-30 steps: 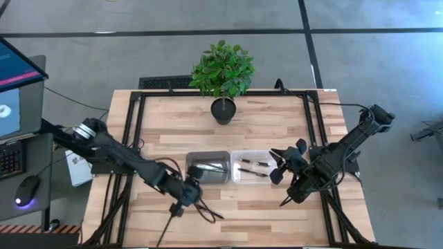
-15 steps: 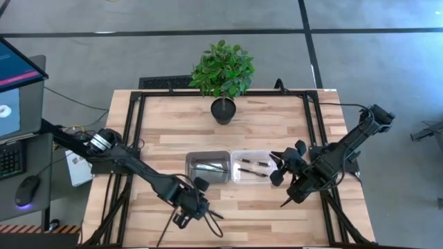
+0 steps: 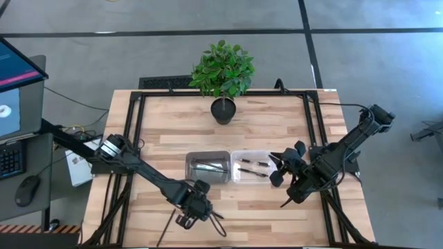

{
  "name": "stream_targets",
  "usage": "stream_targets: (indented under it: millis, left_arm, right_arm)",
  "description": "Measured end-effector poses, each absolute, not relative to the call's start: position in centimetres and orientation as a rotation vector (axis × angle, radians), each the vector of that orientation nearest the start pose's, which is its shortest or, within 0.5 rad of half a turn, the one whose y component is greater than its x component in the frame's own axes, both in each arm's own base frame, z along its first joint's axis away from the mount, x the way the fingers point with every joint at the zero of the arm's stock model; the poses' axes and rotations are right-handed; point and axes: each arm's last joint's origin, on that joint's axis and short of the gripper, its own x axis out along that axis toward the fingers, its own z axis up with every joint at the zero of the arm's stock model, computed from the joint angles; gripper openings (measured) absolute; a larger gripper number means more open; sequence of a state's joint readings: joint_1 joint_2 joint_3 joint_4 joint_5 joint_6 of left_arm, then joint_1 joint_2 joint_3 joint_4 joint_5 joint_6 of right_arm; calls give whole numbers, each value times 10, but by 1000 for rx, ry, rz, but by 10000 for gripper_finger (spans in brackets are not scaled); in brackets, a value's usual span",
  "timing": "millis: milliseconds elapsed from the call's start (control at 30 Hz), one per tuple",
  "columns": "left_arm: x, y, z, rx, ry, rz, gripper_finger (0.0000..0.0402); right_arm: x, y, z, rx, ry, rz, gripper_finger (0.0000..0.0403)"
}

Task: Sort pens & pencils
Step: Put the black pen into the transparent bin

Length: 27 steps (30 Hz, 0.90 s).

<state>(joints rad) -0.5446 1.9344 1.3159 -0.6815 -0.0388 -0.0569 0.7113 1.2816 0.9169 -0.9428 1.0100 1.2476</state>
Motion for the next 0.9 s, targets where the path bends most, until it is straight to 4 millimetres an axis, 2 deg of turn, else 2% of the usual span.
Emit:
stream_targets:
  millis: [500,900]
  left_arm:
    - [326,-184,164,277,1280,-380,134]
    - [331,-187,131,251,1375,-387,133]
  right_arm:
    - [180,123,245,183,537,-668,78]
    - [181,124,244,179,557,-650,78]
